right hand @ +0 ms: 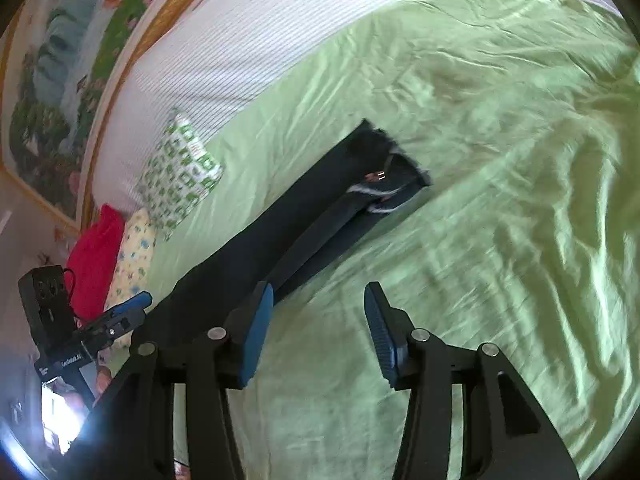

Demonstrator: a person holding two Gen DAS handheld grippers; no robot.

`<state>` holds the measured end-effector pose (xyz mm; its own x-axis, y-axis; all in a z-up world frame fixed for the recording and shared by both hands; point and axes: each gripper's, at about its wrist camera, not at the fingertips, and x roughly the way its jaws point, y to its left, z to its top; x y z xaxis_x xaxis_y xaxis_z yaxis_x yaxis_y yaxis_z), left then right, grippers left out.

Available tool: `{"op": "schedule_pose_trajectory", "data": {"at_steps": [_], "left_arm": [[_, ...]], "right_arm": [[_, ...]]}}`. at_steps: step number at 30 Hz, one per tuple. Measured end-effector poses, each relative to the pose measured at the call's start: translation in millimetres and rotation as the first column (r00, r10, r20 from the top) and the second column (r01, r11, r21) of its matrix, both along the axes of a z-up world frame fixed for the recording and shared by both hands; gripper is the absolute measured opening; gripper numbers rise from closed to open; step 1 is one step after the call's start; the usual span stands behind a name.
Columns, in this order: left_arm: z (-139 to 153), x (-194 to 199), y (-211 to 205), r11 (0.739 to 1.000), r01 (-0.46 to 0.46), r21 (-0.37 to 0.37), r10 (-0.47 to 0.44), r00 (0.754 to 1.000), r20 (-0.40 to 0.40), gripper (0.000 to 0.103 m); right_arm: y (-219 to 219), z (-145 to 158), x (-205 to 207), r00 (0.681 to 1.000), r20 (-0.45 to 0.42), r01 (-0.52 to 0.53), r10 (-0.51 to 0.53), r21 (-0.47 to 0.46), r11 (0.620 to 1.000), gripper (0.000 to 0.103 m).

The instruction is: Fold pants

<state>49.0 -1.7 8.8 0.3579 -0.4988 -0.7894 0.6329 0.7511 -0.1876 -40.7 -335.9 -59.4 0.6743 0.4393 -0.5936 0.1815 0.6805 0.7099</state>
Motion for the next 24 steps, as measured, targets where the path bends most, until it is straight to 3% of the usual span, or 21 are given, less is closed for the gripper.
{"op": "schedule_pose_trajectory", "data": {"at_steps": [6,14,24], "left_arm": [[-7,29,-39,0.997,0.061,0.048,-0.061,0.998,0.002,0.067],[-17,63,-94,0.985,0.146,0.096,-0.146,0.989,-0.009,0.067],[-48,96,-166,0.943,0.293,0.159,-0.284,0.956,-0.078,0.067]], "right_arm": [[-19,-17,15,0.997,-0.037,0.068,-0.066,0.067,0.995,0.049],[-31,-26,31,0.995,-0.045,0.092,-0.089,0.091,0.992,0.049],[-36,-32,43,0.992,-0.059,0.118,-0.112,0.114,0.986,0.052]]}}
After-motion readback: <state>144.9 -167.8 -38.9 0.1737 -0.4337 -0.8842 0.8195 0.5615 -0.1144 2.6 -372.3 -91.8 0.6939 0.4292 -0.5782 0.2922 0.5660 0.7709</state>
